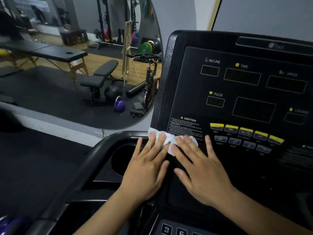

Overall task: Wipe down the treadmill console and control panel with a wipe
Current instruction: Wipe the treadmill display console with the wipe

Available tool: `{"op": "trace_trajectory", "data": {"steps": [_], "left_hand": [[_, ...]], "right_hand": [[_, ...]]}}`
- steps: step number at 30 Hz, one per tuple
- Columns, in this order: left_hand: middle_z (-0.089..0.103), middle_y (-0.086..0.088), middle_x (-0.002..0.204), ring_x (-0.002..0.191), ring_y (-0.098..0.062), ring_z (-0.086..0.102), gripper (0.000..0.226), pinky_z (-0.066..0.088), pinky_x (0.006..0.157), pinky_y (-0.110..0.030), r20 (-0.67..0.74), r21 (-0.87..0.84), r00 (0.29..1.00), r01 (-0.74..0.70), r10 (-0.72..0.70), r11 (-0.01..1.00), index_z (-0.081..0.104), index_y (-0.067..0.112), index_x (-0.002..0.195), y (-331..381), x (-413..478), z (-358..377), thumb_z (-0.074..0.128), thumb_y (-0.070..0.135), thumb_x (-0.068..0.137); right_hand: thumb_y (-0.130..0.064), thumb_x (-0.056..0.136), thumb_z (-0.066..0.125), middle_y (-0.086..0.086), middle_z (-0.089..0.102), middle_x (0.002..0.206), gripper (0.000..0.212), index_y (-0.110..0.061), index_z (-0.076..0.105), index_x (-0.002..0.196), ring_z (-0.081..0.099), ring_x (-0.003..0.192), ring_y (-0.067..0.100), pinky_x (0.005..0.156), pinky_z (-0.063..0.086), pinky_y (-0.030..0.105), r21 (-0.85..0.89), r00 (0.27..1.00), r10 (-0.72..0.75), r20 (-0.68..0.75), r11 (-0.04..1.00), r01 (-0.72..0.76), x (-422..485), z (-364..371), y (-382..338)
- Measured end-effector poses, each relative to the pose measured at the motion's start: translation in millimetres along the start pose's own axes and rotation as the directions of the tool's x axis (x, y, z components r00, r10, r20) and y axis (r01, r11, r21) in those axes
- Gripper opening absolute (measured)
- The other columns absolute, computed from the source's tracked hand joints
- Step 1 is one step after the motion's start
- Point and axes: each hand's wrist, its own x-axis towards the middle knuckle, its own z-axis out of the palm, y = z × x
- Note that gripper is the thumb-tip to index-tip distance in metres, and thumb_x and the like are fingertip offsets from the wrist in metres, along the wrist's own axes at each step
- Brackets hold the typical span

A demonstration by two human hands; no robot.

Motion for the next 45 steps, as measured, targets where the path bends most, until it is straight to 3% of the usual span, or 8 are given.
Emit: {"op": "trace_trajectory", "data": {"steps": [3, 10, 17, 23, 28, 33, 37, 45], "left_hand": [[0.027, 0.000, 0.160, 0.150, -0.022, 0.017, 0.050, 0.016, 0.117, -0.053, 0.045, 0.070, 0.999, -0.029, 0.026, 0.997, 0.043, 0.019, 0.148, 11, -8, 3, 0.029, 0.039, 0.104], [0.027, 0.000, 0.161, 0.150, -0.022, 0.017, 0.057, 0.014, 0.116, -0.063, 0.102, 0.058, 0.994, -0.045, 0.039, 0.997, 0.030, 0.021, 0.153, 43, 7, 2, 0.028, 0.047, 0.102], [0.026, 0.002, 0.161, 0.150, -0.020, 0.016, 0.057, 0.013, 0.114, -0.068, 0.115, 0.170, 0.993, -0.027, 0.007, 0.985, 0.041, 0.020, 0.150, 32, 20, -7, 0.027, 0.047, 0.101], [0.020, 0.000, 0.163, 0.151, -0.025, 0.013, 0.059, 0.006, 0.116, -0.062, 0.111, 0.136, 0.992, 0.048, -0.063, 0.990, 0.032, 0.020, 0.153, 30, 12, -10, 0.022, 0.045, 0.101], [0.033, -0.004, 0.158, 0.147, -0.034, 0.027, 0.064, 0.009, 0.114, -0.064, 0.141, 0.078, 0.988, -0.078, 0.066, 0.994, 0.043, 0.014, 0.148, 93, 28, 8, 0.040, 0.044, 0.092], [0.025, -0.005, 0.161, 0.150, -0.033, 0.013, 0.066, 0.003, 0.115, -0.064, 0.232, 0.142, 0.960, -0.195, 0.159, 0.971, 0.033, 0.013, 0.152, 142, 48, 26, 0.034, 0.044, 0.094], [0.022, -0.009, 0.162, 0.150, -0.034, 0.013, 0.062, 0.007, 0.115, -0.065, 0.227, 0.170, 0.966, -0.164, 0.123, 0.972, 0.031, 0.011, 0.153, 155, 46, 35, 0.032, 0.040, 0.097], [0.035, -0.015, 0.155, 0.144, -0.035, 0.032, 0.063, 0.017, 0.111, -0.064, 0.181, 0.211, 0.975, -0.165, 0.127, 0.964, 0.042, 0.007, 0.147, 145, 47, 24, 0.031, 0.037, 0.093]], "right_hand": [[-0.050, 0.097, 0.034, 0.001, 0.031, 0.158, 0.064, -0.018, 0.028, 0.152, 0.021, 0.148, 0.016, 0.115, 0.014, 0.063, 0.026, 0.999, 0.035, -0.007, 0.999, -0.035, -9, -2, 0], [-0.050, 0.100, 0.026, 0.001, 0.045, 0.149, 0.060, -0.014, 0.049, 0.142, 0.036, 0.141, 0.017, 0.114, 0.018, 0.065, -0.003, 0.985, 0.171, -0.013, 0.985, -0.171, -52, -10, 24], [-0.054, 0.098, 0.028, 0.008, 0.047, 0.148, 0.067, -0.007, 0.050, 0.140, 0.037, 0.142, 0.022, 0.115, 0.017, 0.063, 0.016, 0.975, 0.217, -0.038, 0.976, -0.217, -20, -9, 4], [-0.055, 0.099, 0.025, 0.004, 0.040, 0.153, 0.068, -0.009, 0.043, 0.146, 0.030, 0.145, 0.018, 0.116, 0.013, 0.059, 0.040, 0.979, 0.204, 0.015, 0.978, -0.204, -16, -6, -3], [-0.051, 0.099, 0.027, 0.005, 0.043, 0.151, 0.064, -0.008, 0.051, 0.141, 0.035, 0.143, 0.019, 0.115, 0.018, 0.061, 0.008, 0.951, 0.308, 0.020, 0.951, -0.308, -75, -8, 36], [-0.051, 0.102, 0.018, 0.009, 0.046, 0.147, 0.067, -0.006, 0.055, 0.136, 0.040, 0.139, 0.022, 0.117, 0.014, 0.061, -0.024, 0.898, 0.440, 0.003, 0.898, -0.440, -122, -15, 64], [-0.049, 0.099, 0.027, 0.009, 0.051, 0.144, 0.063, -0.007, 0.057, 0.134, 0.043, 0.138, 0.021, 0.117, 0.012, 0.058, 0.029, 0.840, 0.543, -0.009, 0.839, -0.543, -116, -31, 50], [-0.054, 0.103, 0.009, 0.003, 0.041, 0.152, 0.067, -0.014, 0.043, 0.145, 0.029, 0.145, 0.018, 0.115, 0.014, 0.058, 0.096, 0.818, 0.569, 0.083, 0.813, -0.575, -97, -23, 39]]}}
